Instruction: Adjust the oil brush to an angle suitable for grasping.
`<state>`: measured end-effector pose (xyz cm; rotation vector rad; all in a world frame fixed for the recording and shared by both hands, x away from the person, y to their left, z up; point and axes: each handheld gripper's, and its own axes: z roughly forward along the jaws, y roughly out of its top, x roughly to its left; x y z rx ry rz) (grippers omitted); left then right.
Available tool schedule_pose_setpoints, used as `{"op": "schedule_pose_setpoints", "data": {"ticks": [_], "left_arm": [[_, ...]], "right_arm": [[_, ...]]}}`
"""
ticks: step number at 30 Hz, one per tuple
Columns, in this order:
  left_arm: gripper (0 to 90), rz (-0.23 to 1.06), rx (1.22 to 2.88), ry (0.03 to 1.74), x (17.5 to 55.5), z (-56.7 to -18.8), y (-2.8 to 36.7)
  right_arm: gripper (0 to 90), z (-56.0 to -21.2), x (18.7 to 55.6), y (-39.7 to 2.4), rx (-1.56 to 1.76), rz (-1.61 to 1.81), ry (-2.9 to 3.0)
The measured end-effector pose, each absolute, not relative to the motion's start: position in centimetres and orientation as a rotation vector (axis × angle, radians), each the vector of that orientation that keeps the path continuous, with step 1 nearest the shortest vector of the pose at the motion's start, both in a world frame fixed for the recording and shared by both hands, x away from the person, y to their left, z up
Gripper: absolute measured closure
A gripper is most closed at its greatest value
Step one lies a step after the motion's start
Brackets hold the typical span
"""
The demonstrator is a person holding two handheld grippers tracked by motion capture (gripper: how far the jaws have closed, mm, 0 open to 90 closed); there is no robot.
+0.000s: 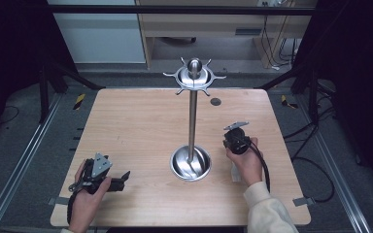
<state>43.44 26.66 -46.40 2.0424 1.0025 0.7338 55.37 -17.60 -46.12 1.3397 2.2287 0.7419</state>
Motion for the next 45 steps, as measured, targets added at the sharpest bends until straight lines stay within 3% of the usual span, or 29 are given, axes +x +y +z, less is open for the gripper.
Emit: {"op": "schedule_pose_setpoints", "data": {"ticks": [9, 45], "left_arm": [[3.4, 0.738, 2.044, 1.006, 43.4, -46.4, 26.6], [3.4, 0.725, 2.048, 1.003, 42.9, -46.5, 26.4]], "right_arm": [[62.9, -44.7, 54.8, -18.2, 1.449, 0.697, 2.249], [71.3, -45.9, 56.4, -17.6, 1.681, 0.325, 2.390]]}}
